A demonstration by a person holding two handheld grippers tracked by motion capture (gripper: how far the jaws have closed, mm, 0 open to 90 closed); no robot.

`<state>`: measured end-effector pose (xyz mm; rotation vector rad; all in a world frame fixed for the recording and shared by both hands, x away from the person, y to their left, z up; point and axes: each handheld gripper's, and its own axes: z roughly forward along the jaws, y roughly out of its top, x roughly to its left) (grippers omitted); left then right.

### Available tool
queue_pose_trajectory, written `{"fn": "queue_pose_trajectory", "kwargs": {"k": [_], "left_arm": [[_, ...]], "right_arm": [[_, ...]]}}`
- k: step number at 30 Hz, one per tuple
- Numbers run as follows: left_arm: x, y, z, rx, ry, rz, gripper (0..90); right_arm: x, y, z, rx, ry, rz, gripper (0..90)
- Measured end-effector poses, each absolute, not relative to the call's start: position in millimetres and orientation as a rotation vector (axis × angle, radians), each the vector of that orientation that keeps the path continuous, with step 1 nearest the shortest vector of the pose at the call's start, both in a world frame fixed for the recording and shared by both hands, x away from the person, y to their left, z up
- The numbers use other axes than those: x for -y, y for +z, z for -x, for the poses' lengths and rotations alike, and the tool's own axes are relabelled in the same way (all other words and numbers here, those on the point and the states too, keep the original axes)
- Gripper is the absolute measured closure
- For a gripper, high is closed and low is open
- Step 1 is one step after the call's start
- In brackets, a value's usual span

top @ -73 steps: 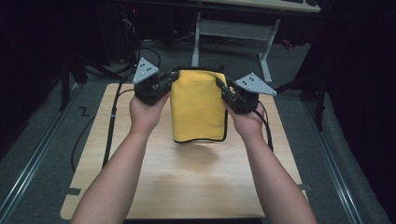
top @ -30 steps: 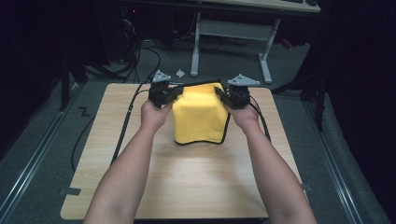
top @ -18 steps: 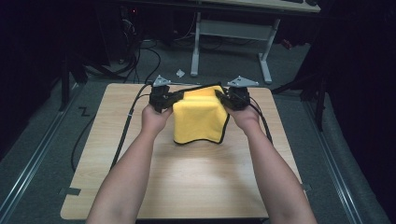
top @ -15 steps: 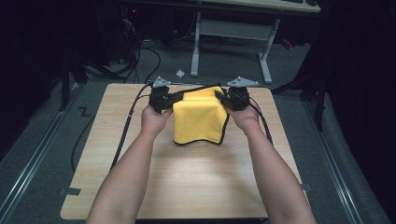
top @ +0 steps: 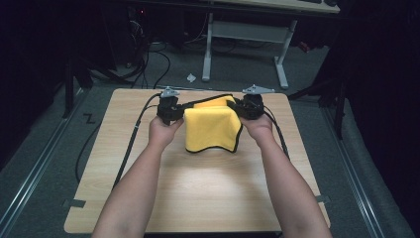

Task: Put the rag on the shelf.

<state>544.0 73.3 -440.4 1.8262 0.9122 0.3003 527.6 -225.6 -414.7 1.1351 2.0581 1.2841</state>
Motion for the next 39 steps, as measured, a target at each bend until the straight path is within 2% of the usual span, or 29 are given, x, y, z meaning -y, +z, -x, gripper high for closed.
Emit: {"fn": "queue_pose_trajectory", "kwargs": {"k": [10,17,20,23,29,39], "left_arm": [[-79,-455,-542,-0.928,0.258,-1.827,82.0],[-84,-460,-542,-0.938,0.259,-1.855,82.0],[-89,-466,-545,-0.968,0.222,-1.844,81.5],[-91,-472,-545,-0.972,0.174,-1.832,71.1],[-92,-471,-540,-0.981,0.205,-1.830,54.8],[-117,-457,-518,-0.984,0.286,-1.760,47.6]], "right_arm": [[225,-429,-531,-2.082,1.297,-1.200,70.9],[236,-419,-527,-1.952,1.301,-1.255,56.0],[250,-411,-523,-1.881,1.350,-1.285,56.7],[257,-412,-521,-1.867,1.291,-1.293,55.7],[269,-424,-515,-1.833,1.256,-1.338,54.1],[284,-444,-496,-1.821,1.195,-1.354,51.4]]}}
